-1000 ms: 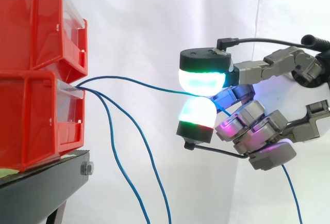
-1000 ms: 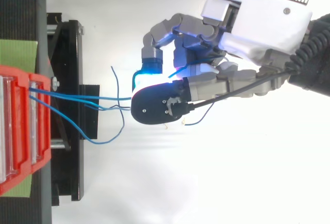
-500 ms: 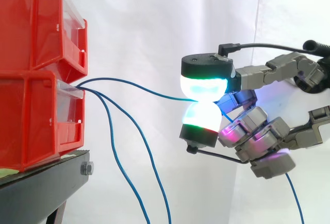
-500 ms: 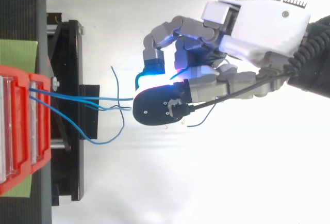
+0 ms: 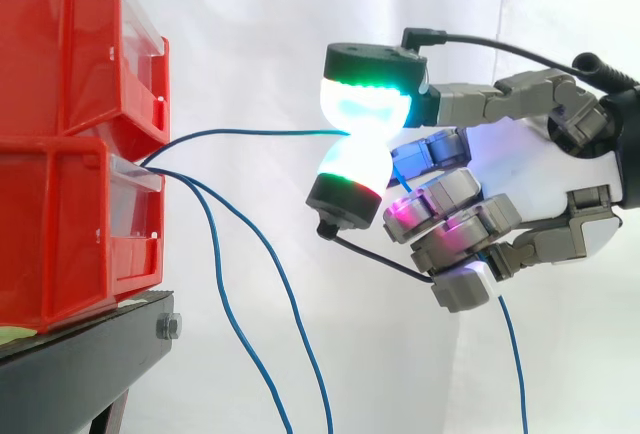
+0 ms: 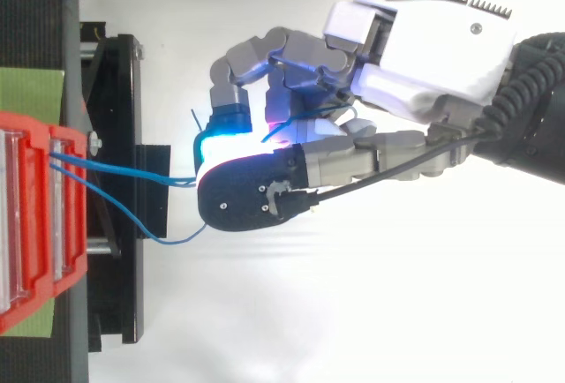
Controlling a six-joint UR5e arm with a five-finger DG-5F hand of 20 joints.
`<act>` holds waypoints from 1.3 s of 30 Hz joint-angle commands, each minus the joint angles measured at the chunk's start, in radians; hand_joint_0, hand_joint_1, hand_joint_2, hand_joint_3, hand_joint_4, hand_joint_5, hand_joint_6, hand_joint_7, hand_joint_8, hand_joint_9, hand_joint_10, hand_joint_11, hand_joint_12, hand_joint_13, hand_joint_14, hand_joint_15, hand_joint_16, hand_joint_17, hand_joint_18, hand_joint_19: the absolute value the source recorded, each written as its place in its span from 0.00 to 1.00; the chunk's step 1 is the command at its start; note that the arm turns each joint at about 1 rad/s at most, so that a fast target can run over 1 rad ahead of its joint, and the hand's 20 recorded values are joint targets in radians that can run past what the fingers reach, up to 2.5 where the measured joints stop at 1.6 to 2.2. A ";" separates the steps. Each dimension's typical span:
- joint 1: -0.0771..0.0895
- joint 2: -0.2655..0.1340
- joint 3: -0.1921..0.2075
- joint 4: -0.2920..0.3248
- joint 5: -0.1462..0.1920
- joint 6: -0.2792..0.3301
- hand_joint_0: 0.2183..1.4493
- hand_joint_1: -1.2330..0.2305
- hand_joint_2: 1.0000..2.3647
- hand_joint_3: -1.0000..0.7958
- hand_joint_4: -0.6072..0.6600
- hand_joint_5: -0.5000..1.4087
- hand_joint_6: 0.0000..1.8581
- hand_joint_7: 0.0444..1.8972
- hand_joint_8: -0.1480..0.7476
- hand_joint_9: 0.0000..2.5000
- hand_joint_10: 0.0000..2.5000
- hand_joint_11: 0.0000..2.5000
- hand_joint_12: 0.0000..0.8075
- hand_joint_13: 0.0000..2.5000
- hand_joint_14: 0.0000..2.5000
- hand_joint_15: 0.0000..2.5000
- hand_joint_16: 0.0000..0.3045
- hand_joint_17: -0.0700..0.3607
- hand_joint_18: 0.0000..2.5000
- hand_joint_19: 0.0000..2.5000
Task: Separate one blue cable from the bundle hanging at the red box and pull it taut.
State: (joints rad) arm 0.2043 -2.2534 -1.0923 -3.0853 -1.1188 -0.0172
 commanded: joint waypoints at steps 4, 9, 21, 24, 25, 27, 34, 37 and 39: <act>0.004 0.000 0.000 0.003 0.001 -0.003 0.44 0.34 0.01 0.50 0.30 0.16 0.52 0.78 0.57 0.12 1.00 0.78 0.55 0.31 1.00 0.62 0.16 0.41 0.41 0.41; 0.012 0.000 -0.001 0.003 0.001 -0.007 0.44 0.34 0.01 0.50 0.31 0.16 0.52 0.78 0.57 0.13 1.00 0.77 0.55 0.31 1.00 0.62 0.16 0.41 0.41 0.41; 0.012 -0.002 -0.001 0.003 0.002 -0.007 0.44 0.34 0.01 0.50 0.31 0.16 0.52 0.78 0.57 0.13 1.00 0.78 0.55 0.31 1.00 0.62 0.16 0.41 0.41 0.42; 0.012 0.000 -0.001 0.003 0.002 -0.007 0.44 0.34 0.01 0.50 0.31 0.16 0.52 0.78 0.57 0.13 1.00 0.78 0.56 0.31 1.00 0.62 0.16 0.41 0.41 0.42; 0.012 0.000 -0.001 0.002 0.002 -0.007 0.44 0.34 0.01 0.51 0.31 0.16 0.52 0.79 0.57 0.13 1.00 0.78 0.55 0.31 1.00 0.62 0.16 0.41 0.41 0.43; 0.012 0.000 -0.001 0.003 0.002 -0.007 0.44 0.34 0.01 0.51 0.31 0.16 0.52 0.79 0.57 0.13 1.00 0.79 0.55 0.31 1.00 0.63 0.15 0.41 0.41 0.42; 0.012 0.000 -0.001 0.002 0.002 -0.007 0.44 0.33 0.01 0.51 0.31 0.16 0.52 0.79 0.57 0.13 1.00 0.79 0.55 0.31 1.00 0.63 0.16 0.41 0.41 0.42; 0.012 -0.002 -0.001 0.002 0.002 -0.007 0.44 0.33 0.01 0.51 0.31 0.16 0.52 0.79 0.57 0.13 1.00 0.79 0.55 0.31 1.00 0.63 0.16 0.41 0.41 0.42; 0.012 -0.002 -0.001 0.002 0.002 -0.007 0.44 0.33 0.01 0.51 0.31 0.16 0.52 0.79 0.57 0.13 1.00 0.78 0.55 0.31 1.00 0.63 0.16 0.41 0.42 0.42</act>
State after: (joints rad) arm 0.2163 -2.2543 -1.0937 -3.0829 -1.1168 -0.0246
